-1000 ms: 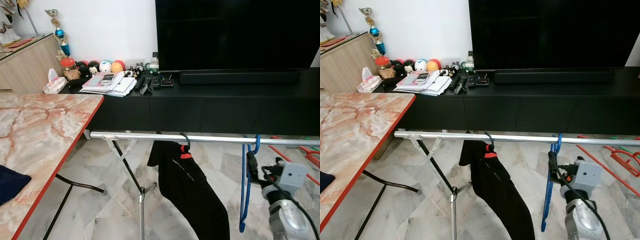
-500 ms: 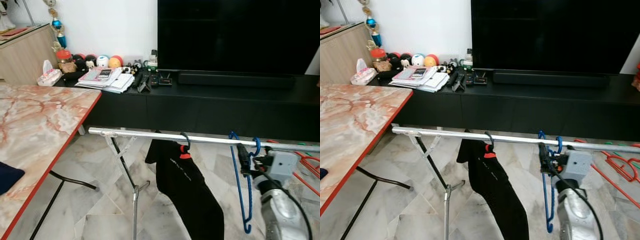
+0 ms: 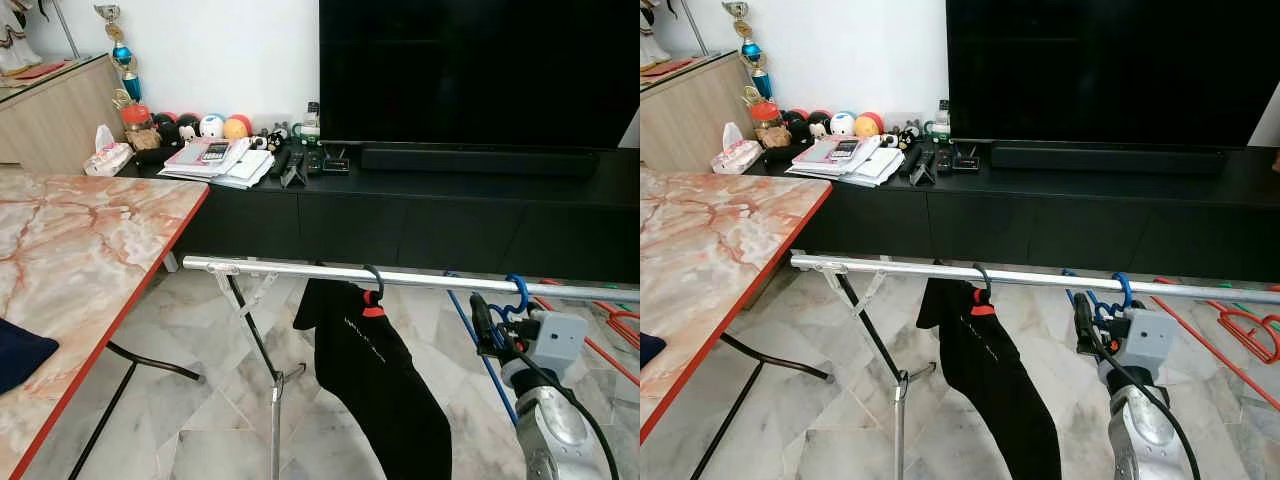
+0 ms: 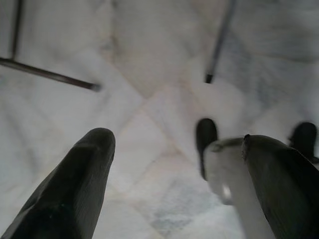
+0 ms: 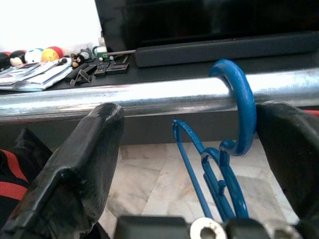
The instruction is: Hang hanger
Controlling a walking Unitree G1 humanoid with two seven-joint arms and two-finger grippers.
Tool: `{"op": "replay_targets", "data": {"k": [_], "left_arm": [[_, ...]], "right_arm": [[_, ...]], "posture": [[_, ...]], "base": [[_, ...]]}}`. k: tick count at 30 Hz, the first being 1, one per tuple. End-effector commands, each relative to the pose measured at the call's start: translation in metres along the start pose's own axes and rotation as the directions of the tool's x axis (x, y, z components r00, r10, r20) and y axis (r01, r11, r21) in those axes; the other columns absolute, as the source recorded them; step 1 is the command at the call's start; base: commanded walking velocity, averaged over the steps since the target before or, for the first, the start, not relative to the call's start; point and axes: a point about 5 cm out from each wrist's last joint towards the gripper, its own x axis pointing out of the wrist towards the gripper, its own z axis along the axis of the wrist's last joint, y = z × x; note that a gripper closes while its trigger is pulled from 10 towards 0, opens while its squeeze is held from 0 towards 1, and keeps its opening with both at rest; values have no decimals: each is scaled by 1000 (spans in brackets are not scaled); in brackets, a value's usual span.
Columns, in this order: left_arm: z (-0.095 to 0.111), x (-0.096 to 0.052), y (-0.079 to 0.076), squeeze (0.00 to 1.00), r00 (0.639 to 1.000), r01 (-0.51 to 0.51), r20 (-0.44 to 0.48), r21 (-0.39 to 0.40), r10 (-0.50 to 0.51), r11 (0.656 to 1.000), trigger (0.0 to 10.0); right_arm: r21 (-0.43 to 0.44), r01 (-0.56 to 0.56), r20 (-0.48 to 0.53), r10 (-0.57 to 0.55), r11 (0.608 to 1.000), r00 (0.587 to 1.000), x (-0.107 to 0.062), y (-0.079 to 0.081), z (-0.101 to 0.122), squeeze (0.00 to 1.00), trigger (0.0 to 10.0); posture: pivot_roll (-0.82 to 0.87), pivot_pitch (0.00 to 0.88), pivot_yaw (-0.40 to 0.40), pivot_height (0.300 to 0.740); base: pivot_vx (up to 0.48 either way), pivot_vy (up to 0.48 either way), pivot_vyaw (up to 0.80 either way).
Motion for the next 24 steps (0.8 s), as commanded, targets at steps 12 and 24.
{"op": "replay_targets", "data": {"k": [12, 24], "left_arm": [[-3, 0, -7, 0, 999, 29, -16, -3, -29, 1000, 10000], [-9, -1, -4, 0, 999, 25, -29, 4, -25, 1000, 10000]], "right_arm": [[-32, -21, 22, 22, 999, 1000, 1, 8, 3, 0, 10000], [-36, -15, 14, 16, 999, 1000, -3, 8, 0, 0, 10000]], "posture": [[-37, 0, 40, 740], [-32, 0, 43, 740]], "base": [[-195, 0, 0], [-322, 0, 0]]}}
